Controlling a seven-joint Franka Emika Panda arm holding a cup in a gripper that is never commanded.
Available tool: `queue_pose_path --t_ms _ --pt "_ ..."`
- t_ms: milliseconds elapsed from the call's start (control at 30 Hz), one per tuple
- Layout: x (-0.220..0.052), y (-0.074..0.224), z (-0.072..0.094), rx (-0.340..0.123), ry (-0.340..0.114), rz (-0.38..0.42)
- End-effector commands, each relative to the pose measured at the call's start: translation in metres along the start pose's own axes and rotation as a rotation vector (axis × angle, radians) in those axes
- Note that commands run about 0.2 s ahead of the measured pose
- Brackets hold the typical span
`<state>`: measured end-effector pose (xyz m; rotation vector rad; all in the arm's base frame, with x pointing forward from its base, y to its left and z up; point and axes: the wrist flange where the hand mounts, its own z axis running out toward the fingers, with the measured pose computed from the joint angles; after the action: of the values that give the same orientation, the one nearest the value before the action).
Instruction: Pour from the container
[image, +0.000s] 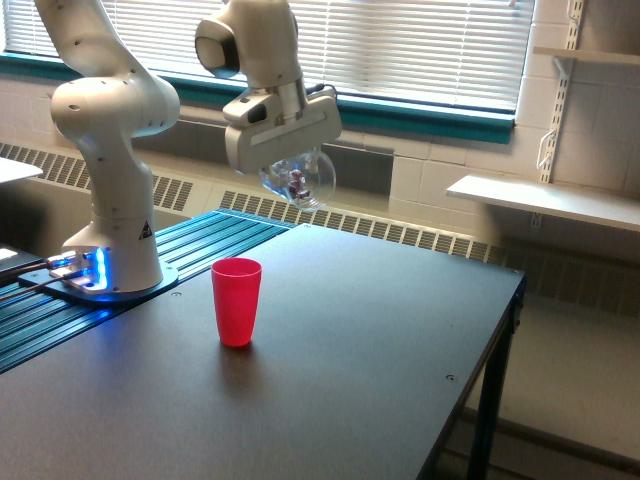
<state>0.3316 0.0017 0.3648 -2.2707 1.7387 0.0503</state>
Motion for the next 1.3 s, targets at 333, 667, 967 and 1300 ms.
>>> queue_pose_path --t_ms 333,667,967,1300 --pt "-0.024 0.026 -0.004 -0.002 0.009 0.115" --pt "-0.019 0.047 -0.008 -0.007 -0.023 0.219" --pt "0.005 0.057 -0.013 -0.003 -0.042 0.34" --pt "0.023 0.065 -0.014 0.003 -0.046 0.374"
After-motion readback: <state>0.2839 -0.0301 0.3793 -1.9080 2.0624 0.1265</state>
